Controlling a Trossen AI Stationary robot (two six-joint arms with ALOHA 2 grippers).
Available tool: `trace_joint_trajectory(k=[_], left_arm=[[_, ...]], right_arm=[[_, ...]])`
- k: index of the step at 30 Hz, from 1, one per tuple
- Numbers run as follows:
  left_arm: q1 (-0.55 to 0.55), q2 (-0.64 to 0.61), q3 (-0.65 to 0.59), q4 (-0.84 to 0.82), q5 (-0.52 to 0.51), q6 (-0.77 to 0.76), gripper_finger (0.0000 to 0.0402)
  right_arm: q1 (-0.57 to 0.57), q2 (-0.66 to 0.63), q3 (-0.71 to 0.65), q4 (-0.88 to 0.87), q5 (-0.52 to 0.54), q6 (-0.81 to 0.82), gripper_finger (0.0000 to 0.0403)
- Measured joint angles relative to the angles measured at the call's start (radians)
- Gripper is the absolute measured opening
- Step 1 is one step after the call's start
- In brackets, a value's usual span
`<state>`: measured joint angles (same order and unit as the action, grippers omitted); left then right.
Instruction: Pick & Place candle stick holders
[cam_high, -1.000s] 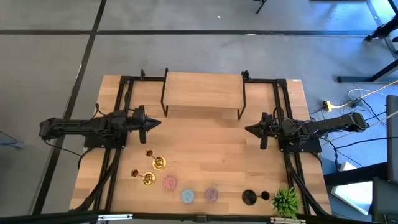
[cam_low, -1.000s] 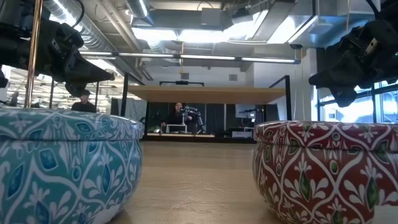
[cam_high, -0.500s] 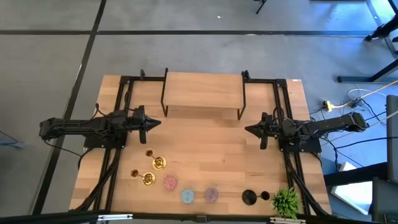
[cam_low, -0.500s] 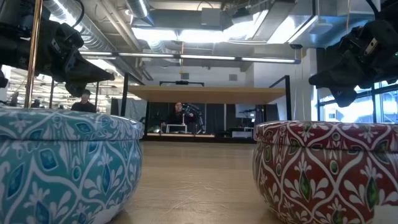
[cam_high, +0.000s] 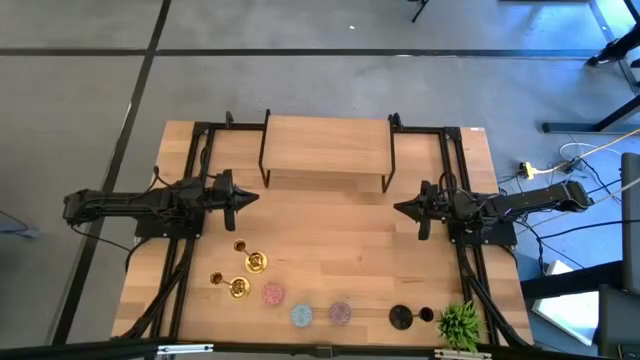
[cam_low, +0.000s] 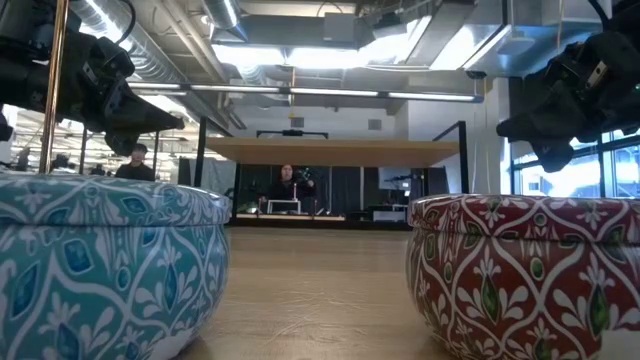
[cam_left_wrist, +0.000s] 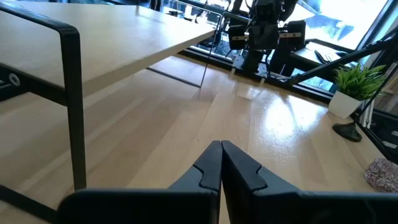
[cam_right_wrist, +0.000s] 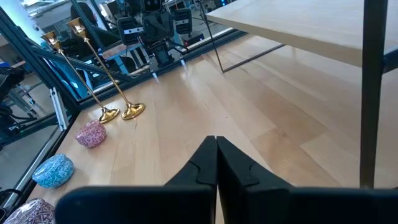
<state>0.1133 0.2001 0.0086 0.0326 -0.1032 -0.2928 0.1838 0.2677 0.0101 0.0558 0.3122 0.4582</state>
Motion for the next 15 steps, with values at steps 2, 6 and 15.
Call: trace_joint_trajectory(k=[2, 6, 15], left_arm=[[0.000, 0.000, 0.000, 0.000, 0.000, 0.000, 0.0001], [0.000, 0.000, 0.000, 0.000, 0.000, 0.000, 0.0001], [0.000, 0.000, 0.000, 0.000, 0.000, 0.000, 0.0001]], right_arm=[[0.000, 0.000, 0.000, 0.007, 0.000, 0.041, 0.0001], [0.000, 0.000, 0.000, 0.041, -0.001, 0.217, 0.0001], [0.000, 0.000, 0.000, 0.192, 0.029, 0.657, 0.0001]])
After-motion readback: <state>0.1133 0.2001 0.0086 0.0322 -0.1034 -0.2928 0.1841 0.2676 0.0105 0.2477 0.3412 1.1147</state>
